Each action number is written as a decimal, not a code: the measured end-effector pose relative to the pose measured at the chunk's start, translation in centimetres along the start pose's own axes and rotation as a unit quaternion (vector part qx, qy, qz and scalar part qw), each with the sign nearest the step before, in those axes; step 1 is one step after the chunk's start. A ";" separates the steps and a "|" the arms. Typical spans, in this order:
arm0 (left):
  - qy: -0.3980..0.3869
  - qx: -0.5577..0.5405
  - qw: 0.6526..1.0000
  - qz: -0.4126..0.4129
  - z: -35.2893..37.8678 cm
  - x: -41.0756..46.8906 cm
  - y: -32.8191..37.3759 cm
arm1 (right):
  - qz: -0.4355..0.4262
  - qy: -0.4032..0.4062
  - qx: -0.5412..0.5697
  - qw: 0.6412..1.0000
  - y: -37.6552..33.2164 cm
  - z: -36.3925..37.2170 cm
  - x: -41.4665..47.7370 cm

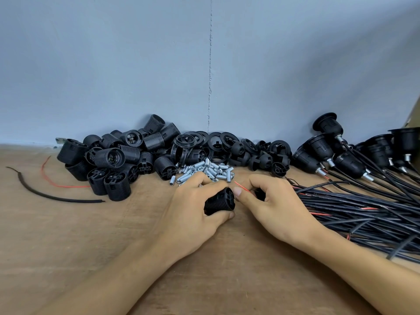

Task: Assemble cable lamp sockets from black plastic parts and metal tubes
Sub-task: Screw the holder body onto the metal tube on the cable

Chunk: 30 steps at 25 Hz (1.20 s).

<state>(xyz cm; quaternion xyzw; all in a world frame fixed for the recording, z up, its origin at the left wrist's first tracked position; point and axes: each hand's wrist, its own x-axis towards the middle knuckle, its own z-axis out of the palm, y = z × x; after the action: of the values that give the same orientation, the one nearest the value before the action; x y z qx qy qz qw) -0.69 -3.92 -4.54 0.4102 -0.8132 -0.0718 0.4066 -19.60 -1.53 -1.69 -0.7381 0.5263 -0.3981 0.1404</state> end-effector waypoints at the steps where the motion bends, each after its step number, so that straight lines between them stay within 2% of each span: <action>1: -0.001 -0.008 1.000 0.002 0.0 0.0 0.0 | 0.003 -0.003 0.003 1.000 0.0 0.0 0.1; 10: -0.019 -0.037 0.999 0.018 -0.3 -0.2 0.2 | 0.020 -0.041 0.047 0.998 0.1 0.2 0.1; 23: -0.018 -0.047 0.998 0.031 -0.1 -0.3 0.3 | 0.027 -0.038 0.060 0.997 0.0 0.4 -0.3; 30: -0.007 -0.062 0.997 -0.034 -0.2 0.1 0.5 | 0.019 -0.012 0.064 0.998 0.0 0.2 0.0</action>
<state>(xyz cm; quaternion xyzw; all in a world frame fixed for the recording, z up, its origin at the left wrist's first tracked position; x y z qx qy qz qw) -0.92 -3.65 -4.13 0.4114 -0.7956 -0.1384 0.4227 -19.40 -1.60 -1.81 -0.7222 0.5124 -0.4188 0.2013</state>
